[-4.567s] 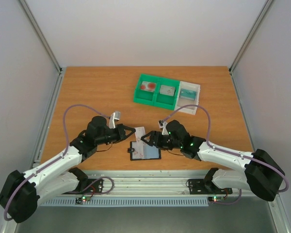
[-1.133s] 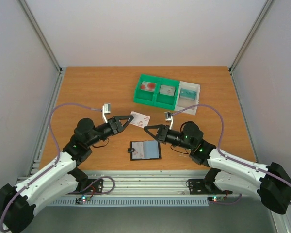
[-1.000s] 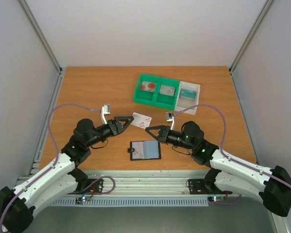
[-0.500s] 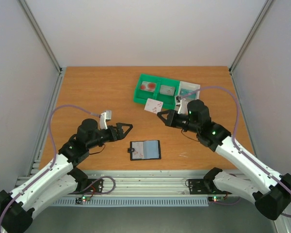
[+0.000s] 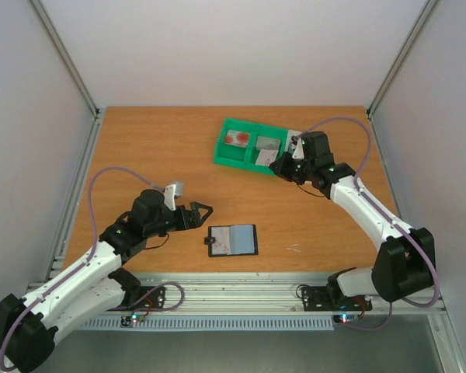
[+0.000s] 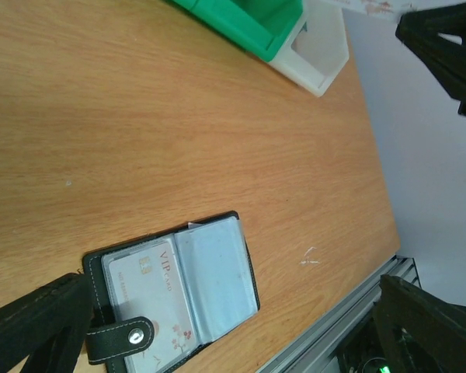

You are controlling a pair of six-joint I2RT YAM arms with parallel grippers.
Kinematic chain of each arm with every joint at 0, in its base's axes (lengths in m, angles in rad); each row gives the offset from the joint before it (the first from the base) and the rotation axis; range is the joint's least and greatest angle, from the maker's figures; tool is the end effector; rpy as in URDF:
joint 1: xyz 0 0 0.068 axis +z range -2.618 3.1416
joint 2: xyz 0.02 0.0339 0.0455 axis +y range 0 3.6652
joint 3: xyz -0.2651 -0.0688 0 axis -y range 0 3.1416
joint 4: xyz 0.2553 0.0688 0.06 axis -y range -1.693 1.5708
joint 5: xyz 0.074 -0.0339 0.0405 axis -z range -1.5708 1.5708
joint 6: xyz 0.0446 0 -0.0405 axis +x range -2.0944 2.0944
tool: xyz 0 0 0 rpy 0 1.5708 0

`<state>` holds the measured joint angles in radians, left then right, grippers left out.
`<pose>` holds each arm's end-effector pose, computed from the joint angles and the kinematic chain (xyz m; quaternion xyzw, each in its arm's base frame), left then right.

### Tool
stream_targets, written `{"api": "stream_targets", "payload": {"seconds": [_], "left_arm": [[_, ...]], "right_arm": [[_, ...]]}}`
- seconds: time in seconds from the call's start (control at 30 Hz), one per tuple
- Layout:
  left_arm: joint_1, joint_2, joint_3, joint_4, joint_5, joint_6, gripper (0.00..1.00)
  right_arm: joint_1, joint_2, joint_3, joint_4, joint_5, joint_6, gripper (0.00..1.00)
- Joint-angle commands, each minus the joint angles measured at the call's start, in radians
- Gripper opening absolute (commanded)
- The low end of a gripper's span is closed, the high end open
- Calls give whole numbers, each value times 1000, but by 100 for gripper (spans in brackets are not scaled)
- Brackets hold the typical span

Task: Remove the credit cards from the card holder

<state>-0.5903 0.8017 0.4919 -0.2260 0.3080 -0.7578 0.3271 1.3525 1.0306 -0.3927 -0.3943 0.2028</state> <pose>0.1563 -0.1210 0.2238 0.0038 0.8621 -0.4093 0.2987 0.2888 0.1161 0.2730 -0.1366 0.8854 0.2786 0.3462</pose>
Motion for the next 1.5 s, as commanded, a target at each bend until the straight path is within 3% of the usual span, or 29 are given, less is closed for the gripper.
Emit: {"api": "stream_targets", "payload": {"seconds": [0.0, 0.63, 1.47], "left_arm": [[3, 20, 2, 33, 18, 11, 99], [3, 23, -10, 13, -35, 1, 99], [6, 111, 27, 15, -43, 57, 99]], "right_arm": [[-50, 77, 84, 5, 22, -46, 1], [-179, 581, 491, -54, -87, -48, 1], [-179, 852, 763, -169, -56, -46, 5]]}}
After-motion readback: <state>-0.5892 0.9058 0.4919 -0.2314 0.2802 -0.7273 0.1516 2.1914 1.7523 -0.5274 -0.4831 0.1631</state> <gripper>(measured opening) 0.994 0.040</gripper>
